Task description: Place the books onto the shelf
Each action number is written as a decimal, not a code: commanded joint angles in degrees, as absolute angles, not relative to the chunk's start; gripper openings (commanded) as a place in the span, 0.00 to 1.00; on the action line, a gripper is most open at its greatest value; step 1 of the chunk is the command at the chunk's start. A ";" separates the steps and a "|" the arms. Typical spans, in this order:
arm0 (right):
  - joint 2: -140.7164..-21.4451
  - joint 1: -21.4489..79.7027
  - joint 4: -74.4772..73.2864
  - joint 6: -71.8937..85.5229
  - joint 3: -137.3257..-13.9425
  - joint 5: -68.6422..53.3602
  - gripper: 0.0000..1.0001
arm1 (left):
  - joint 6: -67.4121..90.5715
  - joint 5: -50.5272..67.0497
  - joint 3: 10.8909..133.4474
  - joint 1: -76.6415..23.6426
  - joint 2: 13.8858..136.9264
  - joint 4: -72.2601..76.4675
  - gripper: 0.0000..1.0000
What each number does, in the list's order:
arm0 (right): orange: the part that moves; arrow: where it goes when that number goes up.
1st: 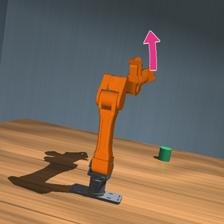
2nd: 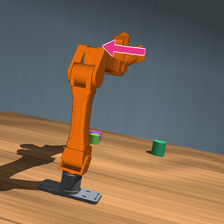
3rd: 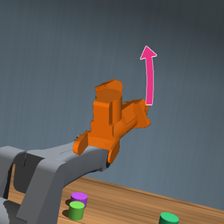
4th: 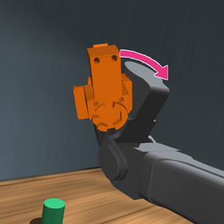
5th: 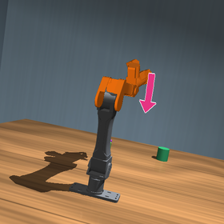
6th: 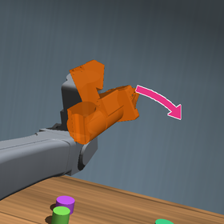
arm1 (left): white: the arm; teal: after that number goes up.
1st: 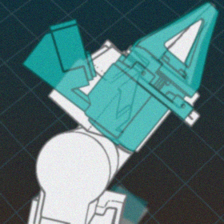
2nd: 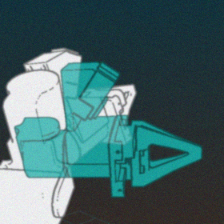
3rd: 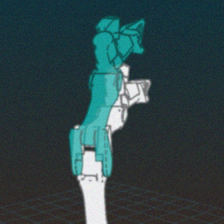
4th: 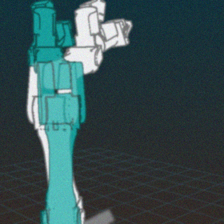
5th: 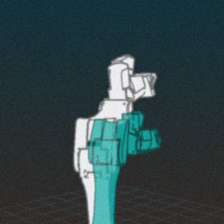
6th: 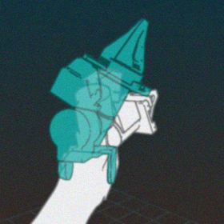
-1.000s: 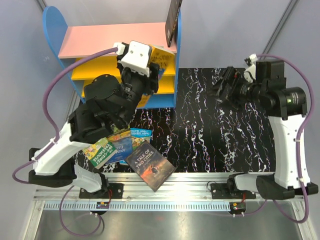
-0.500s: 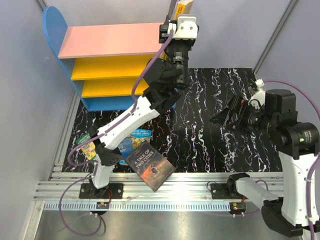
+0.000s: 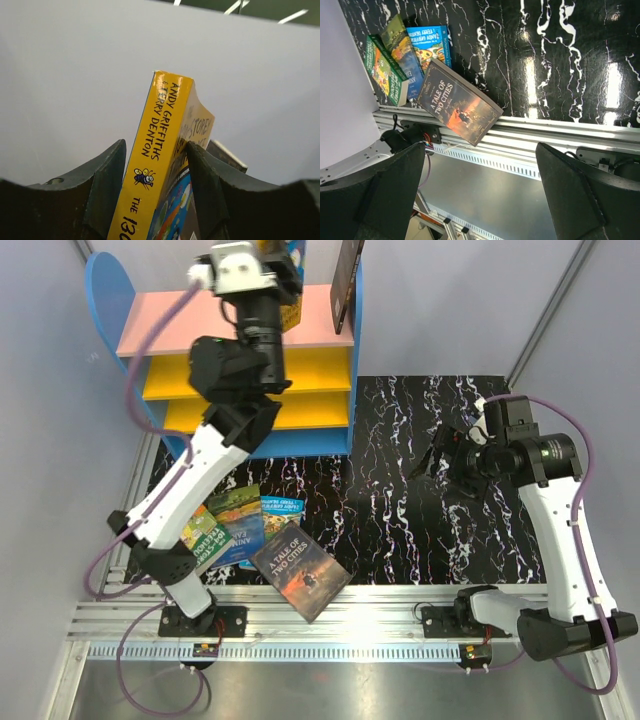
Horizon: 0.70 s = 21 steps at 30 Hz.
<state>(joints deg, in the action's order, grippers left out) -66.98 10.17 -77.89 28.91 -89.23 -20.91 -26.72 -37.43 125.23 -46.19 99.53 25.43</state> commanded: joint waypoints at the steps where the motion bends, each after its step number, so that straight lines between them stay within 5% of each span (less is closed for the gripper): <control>1: -67.58 10.46 -78.14 28.56 -88.60 -19.86 1.00 | -18.99 -29.11 121.30 -42.64 94.83 35.48 0.00; 9: -68.29 10.46 -77.51 28.21 -89.21 -18.11 1.00 | -15.22 -21.89 150.87 -35.87 118.54 30.77 0.00; 21: -67.85 10.46 -80.95 27.42 -90.26 -12.13 1.00 | -6.24 -24.43 150.92 -32.78 130.26 38.49 0.00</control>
<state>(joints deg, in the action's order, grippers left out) -68.36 10.17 -77.87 28.25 -88.49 -15.11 -8.51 -24.86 147.30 -33.04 132.20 30.46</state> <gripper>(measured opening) 0.994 0.540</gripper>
